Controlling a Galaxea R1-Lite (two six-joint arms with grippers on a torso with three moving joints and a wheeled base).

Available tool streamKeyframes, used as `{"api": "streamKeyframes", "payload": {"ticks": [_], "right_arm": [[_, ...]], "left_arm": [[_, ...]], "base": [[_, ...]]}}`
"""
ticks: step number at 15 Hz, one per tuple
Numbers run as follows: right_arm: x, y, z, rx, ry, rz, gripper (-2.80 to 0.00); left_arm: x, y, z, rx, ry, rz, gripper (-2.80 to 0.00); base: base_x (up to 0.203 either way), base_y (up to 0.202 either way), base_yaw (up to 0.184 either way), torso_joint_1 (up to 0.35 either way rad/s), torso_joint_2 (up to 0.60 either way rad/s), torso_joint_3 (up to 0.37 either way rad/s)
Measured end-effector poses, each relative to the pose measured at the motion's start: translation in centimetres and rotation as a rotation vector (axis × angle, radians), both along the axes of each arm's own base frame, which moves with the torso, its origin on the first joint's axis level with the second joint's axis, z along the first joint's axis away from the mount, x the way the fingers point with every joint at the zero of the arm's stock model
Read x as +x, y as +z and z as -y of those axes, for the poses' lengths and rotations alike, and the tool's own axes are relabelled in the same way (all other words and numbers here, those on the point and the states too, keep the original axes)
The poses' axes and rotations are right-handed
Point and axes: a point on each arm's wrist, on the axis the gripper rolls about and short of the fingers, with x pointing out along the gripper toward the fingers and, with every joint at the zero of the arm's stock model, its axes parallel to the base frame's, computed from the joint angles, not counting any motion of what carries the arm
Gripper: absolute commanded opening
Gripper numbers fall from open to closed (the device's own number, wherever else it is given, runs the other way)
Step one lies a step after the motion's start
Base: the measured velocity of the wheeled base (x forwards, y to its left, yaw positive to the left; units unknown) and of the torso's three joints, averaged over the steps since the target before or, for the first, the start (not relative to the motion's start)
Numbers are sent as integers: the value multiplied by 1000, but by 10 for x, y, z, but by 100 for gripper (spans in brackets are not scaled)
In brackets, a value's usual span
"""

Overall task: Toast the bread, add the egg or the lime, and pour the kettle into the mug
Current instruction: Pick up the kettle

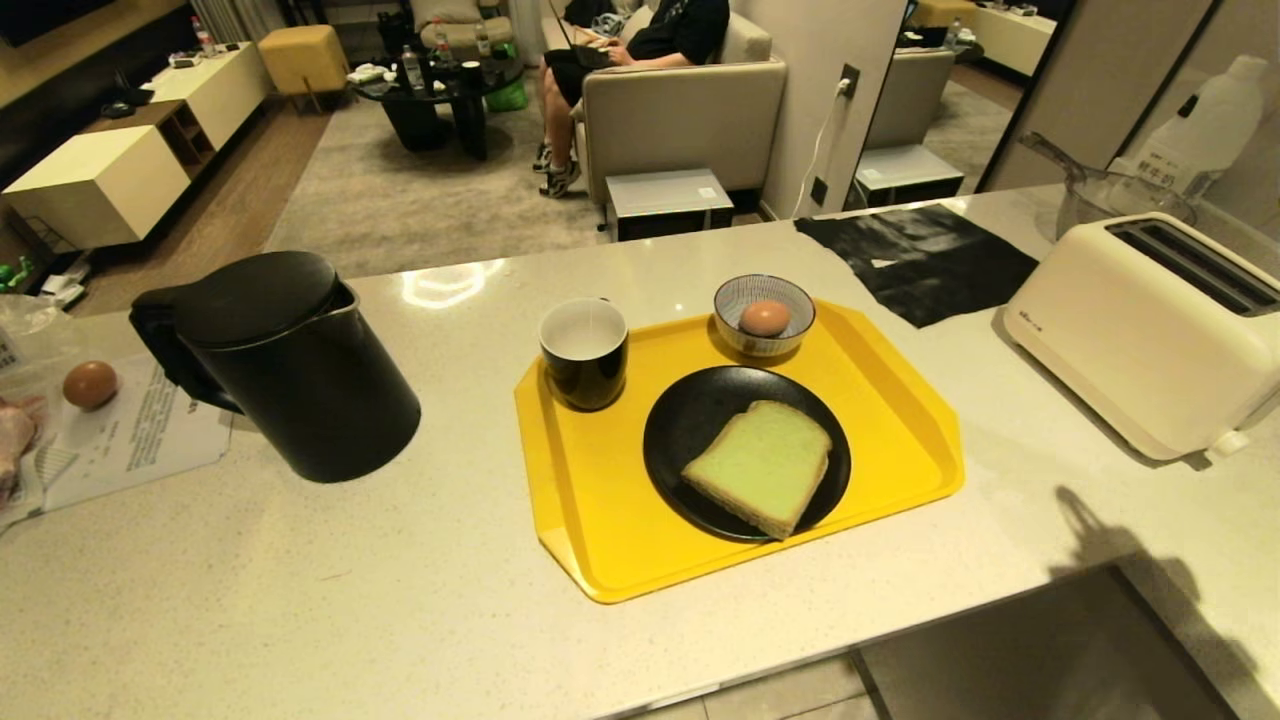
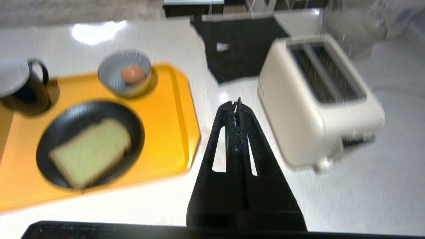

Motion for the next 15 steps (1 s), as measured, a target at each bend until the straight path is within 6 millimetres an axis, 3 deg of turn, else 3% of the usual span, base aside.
{"api": "streamKeyframes", "payload": {"ticks": [5, 8, 15], "right_arm": [[-37, -60, 6, 2, -5, -37, -280], [-40, -87, 6, 6, -6, -12, -280], [-59, -178, 8, -23, 54, -117, -280]], "left_arm": [[0, 0, 0, 0, -1, 1, -280], [0, 0, 0, 0, 0, 1, -280], [0, 0, 0, 0, 0, 0, -280]], "base": [[0, 0, 0, 0, 0, 0], [0, 0, 0, 0, 0, 0], [0, 0, 0, 0, 0, 0]]}}
